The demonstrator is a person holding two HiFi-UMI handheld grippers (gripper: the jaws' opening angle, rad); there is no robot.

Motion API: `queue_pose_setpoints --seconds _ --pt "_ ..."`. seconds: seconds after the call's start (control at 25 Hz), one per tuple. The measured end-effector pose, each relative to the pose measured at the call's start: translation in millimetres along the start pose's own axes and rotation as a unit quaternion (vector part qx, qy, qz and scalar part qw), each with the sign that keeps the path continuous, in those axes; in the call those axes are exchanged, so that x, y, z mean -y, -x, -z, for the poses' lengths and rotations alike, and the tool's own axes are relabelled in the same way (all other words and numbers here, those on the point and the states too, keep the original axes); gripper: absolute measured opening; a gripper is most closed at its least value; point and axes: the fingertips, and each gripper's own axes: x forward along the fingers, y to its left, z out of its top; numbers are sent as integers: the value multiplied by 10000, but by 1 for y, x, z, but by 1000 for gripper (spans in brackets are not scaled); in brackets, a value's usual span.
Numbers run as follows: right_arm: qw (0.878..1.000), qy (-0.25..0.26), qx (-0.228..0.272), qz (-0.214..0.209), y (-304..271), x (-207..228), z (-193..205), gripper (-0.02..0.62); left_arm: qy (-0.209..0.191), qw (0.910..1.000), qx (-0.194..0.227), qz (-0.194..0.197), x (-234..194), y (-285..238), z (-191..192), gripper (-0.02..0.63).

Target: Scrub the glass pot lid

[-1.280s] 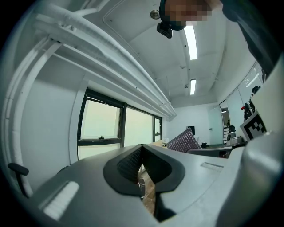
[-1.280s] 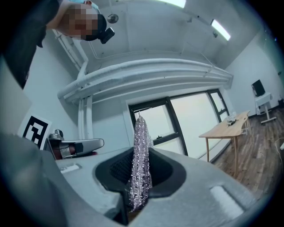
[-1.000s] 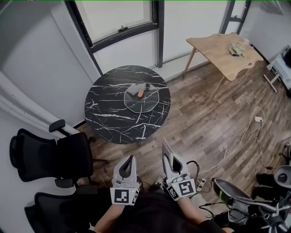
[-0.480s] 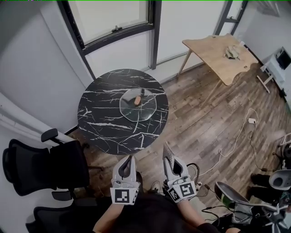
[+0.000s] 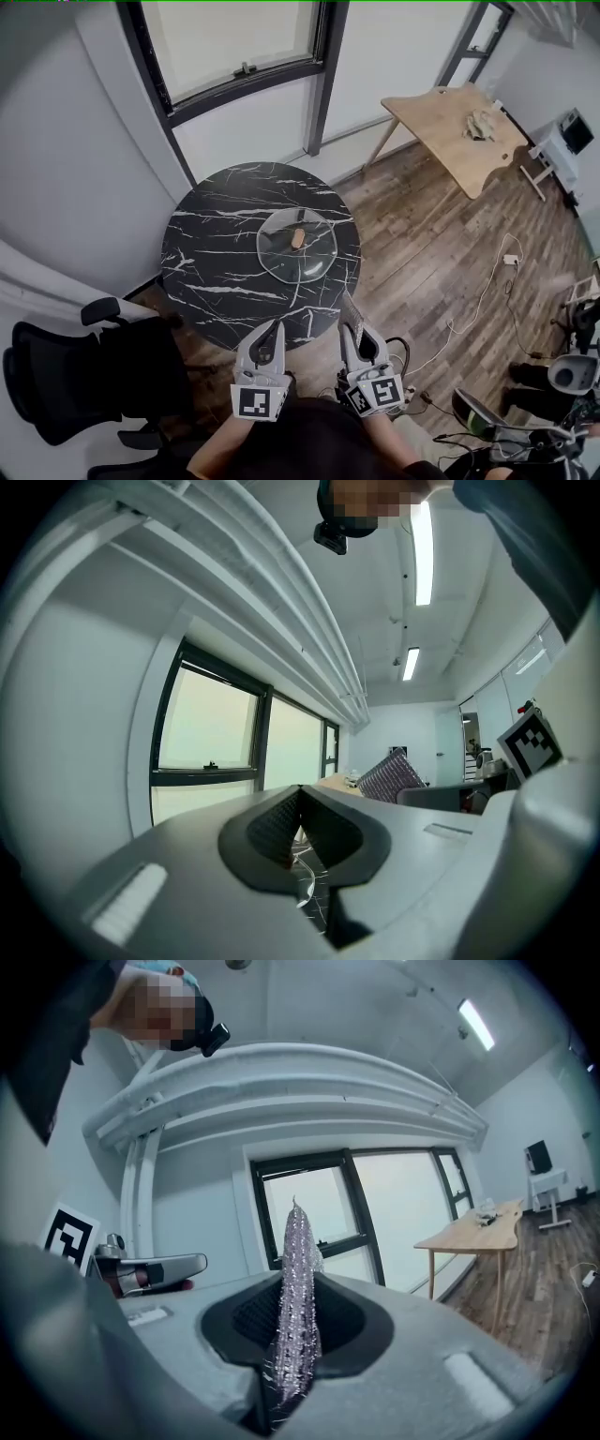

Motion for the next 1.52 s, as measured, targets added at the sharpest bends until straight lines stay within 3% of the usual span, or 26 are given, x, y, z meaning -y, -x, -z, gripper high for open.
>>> queue_pose_setpoints --seconds 0.28,0.56,1.2,1.52 --pt "9994 59 13 341 -46 2 -3 77 128 9997 -129 169 -46 -27 12 3" --pt "9989 58 -65 455 -76 17 -2 77 148 9993 -278 209 -63 -56 22 3" --pt "9994 -7 -331 -52 -187 101 6 77 141 9967 -787 -104 -71 -180 54 4" --pt "9973 -92 -714 -135 -228 132 42 77 255 9937 -1077 -190 -81 -226 94 3"
